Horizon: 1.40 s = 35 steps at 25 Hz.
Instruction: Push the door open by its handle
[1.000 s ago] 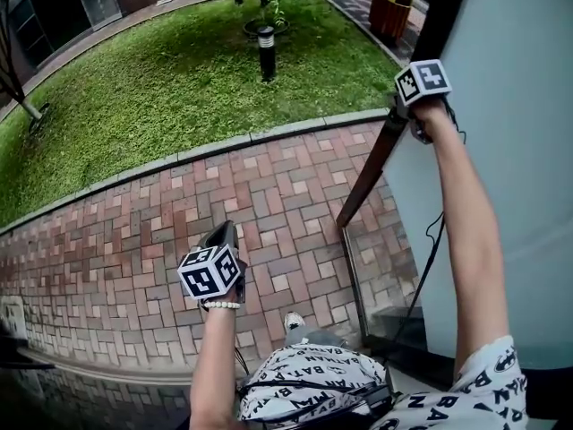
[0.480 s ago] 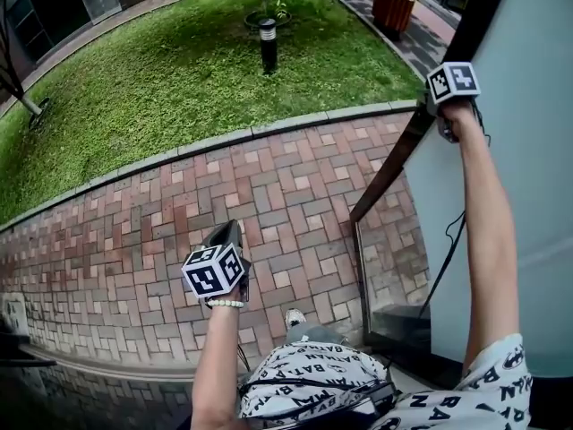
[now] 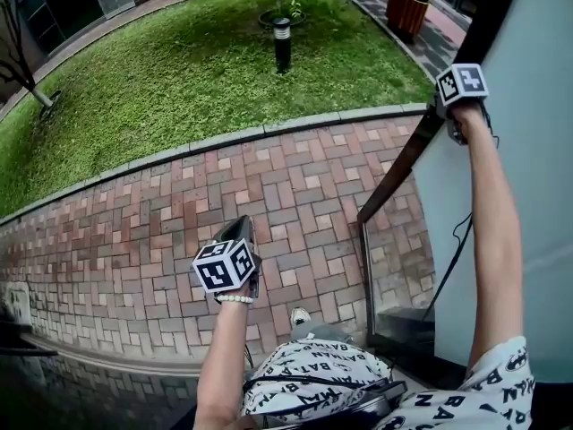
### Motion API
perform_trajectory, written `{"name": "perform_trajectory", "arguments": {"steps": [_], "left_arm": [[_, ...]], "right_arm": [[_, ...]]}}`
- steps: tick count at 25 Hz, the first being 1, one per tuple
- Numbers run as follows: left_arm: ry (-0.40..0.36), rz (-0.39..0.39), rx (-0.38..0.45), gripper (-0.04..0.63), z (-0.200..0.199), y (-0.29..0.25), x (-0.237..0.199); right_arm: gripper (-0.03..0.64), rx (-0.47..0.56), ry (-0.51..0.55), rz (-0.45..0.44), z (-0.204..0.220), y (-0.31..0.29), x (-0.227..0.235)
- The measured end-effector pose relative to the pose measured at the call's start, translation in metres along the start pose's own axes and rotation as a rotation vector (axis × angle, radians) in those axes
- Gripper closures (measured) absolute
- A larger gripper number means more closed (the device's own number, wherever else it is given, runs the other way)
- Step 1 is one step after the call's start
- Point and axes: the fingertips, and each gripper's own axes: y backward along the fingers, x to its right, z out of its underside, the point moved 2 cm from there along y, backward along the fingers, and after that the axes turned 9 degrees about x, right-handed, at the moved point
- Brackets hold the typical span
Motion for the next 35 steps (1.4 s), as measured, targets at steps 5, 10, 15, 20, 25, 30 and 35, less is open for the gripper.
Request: {"name": "perform_trajectory", "arguments": {"steps": [5, 10, 15, 20, 25, 30, 35], "left_arm": [[0.004, -0.010, 0.004, 0.609, 0.000, 0.010, -0.006], [0.009, -0.018, 0.008, 0.609, 0.001, 0.022, -0.011], [0.006, -0.014, 0.016, 0.609, 0.005, 0.042, -0.009], [-0.002, 0.004, 0.041, 0.609, 0.011, 0.087, -0.002], [-0.008, 0.026, 0.072, 0.607, 0.026, 0.165, 0.010], [-0.005, 0.044, 0.080, 0.607, 0.049, 0.254, 0.028], [0.003, 0.052, 0.049, 0.607, 0.081, 0.316, 0.045]], "right_arm": [[0.600, 0.001, -0.010, 0.018, -0.001, 0.000, -0.003], [0.458, 0.007, 0.006, 0.017, 0.003, 0.008, -0.014], [0.410, 0.089, 0.030, 0.088, 0.008, 0.047, -0.015], [0.411, 0.194, 0.076, 0.178, 0.019, 0.120, -0.032], [0.606, 0.289, 0.155, 0.159, 0.046, 0.207, -0.095], [0.606, 0.399, 0.097, -0.013, 0.087, 0.295, -0.187], [0.606, 0.458, 0.004, -0.207, 0.143, 0.348, -0.265]]}}
